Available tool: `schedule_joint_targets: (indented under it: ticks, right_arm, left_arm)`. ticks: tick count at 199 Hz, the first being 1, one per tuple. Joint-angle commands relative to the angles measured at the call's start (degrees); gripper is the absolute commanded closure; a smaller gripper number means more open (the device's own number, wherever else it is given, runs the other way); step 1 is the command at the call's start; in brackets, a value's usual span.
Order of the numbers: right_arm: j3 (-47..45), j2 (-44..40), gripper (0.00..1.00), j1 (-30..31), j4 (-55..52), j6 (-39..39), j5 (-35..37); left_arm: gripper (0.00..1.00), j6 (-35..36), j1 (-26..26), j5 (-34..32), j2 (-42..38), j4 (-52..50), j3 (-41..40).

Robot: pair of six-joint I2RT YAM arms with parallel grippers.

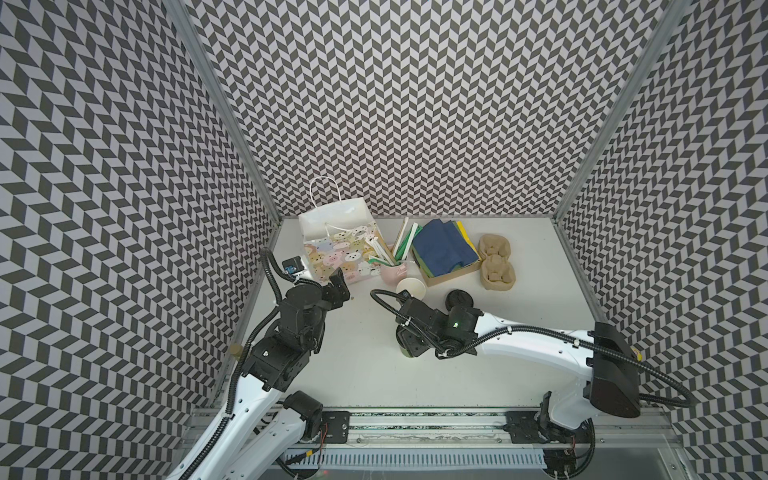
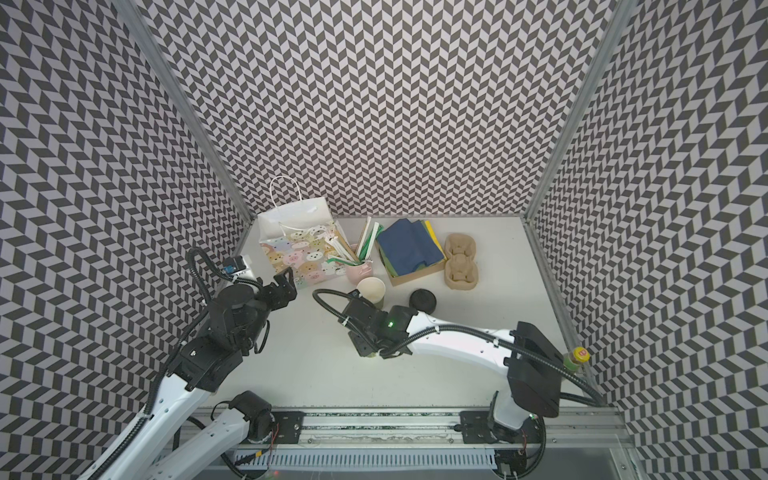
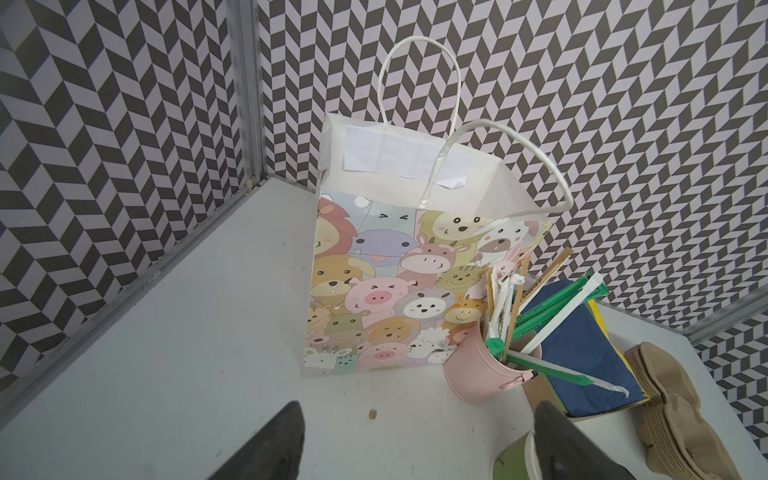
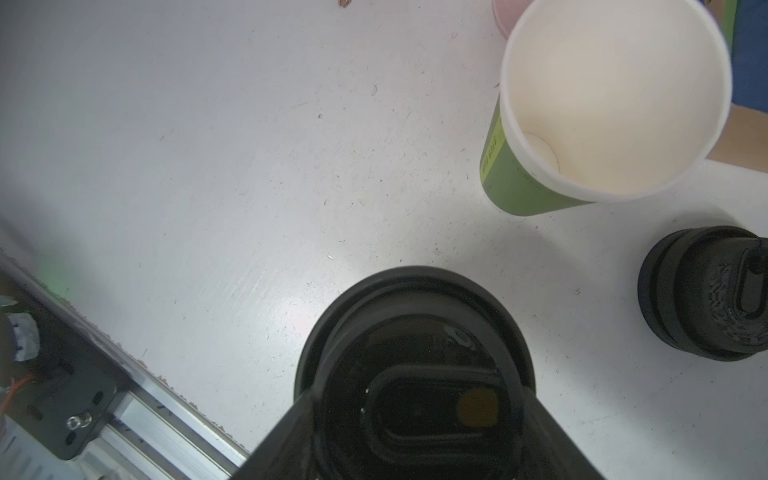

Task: Pack a coffee takeout order
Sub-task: Close the lid on the coffee cup.

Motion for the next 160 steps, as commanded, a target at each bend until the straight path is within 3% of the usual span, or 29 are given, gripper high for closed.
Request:
schedule_joint_targets:
  ticks: [1,128,160]
  right_arm:
    - [1.2,1.4,0.43,0.4,-1.2,0.1,1.7]
    - [1.1,8.1,0.43,0.5,-7.3,-0.7,3.6]
    - [0.1,9.5,0.43,0.5,-7.2,-1.4,2.9]
  left_arm:
    - [0.13,0.1,0.5,0.1,-0.5,0.9,-0.5]
    - [0.13,0.2,0.7,1.2,0.3,0.5,-0.8]
    - [0.13,-1.2,0.6,4.0,1.7,-0.7,-0.6]
